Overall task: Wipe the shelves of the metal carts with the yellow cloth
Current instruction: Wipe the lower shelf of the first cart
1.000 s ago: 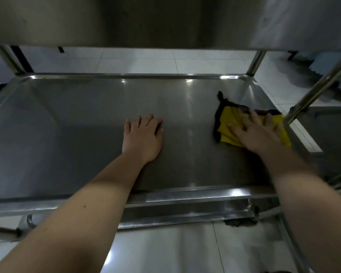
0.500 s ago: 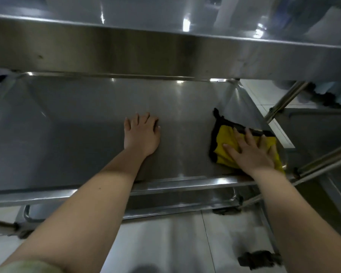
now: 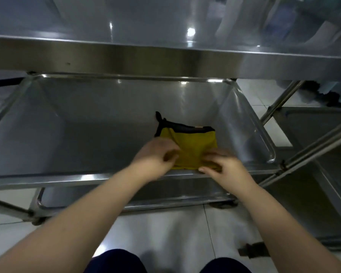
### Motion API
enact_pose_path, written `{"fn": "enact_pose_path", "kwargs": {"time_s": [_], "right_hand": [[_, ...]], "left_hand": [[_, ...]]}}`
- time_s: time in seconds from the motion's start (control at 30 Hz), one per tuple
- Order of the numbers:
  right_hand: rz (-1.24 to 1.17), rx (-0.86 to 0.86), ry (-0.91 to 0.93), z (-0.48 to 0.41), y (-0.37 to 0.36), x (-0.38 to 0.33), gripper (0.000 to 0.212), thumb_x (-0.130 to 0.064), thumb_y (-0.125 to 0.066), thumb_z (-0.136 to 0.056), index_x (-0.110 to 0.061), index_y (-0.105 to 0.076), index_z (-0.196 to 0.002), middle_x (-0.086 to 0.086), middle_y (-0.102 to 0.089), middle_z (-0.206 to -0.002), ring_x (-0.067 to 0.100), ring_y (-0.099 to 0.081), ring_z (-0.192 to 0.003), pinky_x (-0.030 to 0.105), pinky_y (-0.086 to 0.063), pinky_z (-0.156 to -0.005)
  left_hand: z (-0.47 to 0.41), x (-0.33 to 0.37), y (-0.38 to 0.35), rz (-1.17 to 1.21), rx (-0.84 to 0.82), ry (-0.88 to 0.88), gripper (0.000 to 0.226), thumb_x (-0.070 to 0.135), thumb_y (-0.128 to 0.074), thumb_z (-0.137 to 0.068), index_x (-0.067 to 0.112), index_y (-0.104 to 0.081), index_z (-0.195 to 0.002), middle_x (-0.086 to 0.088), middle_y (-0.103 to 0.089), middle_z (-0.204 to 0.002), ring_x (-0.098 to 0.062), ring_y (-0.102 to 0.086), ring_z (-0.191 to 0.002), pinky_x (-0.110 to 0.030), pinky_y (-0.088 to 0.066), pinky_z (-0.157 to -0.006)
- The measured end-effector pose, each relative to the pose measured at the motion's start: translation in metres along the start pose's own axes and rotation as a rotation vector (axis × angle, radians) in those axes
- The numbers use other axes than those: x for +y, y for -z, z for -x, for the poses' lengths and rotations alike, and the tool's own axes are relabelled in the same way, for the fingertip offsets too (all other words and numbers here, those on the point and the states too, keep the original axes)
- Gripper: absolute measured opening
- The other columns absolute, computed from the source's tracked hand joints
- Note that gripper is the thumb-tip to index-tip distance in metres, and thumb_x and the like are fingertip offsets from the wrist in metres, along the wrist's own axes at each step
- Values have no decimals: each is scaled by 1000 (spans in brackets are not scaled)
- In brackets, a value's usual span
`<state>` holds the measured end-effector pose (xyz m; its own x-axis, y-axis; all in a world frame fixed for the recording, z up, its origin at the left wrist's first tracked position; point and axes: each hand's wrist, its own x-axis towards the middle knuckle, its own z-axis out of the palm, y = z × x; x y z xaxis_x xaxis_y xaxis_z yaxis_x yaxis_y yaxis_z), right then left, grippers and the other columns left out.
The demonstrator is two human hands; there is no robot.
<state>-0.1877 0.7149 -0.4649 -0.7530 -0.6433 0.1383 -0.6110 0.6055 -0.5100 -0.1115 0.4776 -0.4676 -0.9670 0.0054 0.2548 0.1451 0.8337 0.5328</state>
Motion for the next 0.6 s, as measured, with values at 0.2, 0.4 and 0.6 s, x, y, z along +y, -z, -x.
{"fn": "enact_pose_path", "kwargs": {"time_s": [0.2,0.4,0.6], "right_hand": [[-96,-14,110,2,2,24,32,-2,-73,-83,-14,-73,-112,-13,-64,-118,3,-52,-119,27,-40,-105],[100,93,-29,-26,27,-15,24,-3,-53,-96,-4,-66,-117,16,-68,-108,35,-62,-96,29,-43,-77],[13,135,-88,-26,88,-47,21,-13,-43,-102,-11,-56,-118,6,-52,-105,25,-51,-96,28,-36,-76]], "left_hand": [[12,18,-16,-93,-83,-65,38,43,-57,-89,16,-72,-111,-1,-69,-111,-25,-60,-107,-39,-50,-91],[2,34,0,-159,-147,43,58,39,-65,-91,17,-49,-142,-6,-53,-139,-27,-45,-129,-36,-39,-104],[-15,66,52,-74,20,75,39,18,-54,-98,19,-53,-137,-7,-54,-135,-26,-48,-122,-34,-40,-95]]}}
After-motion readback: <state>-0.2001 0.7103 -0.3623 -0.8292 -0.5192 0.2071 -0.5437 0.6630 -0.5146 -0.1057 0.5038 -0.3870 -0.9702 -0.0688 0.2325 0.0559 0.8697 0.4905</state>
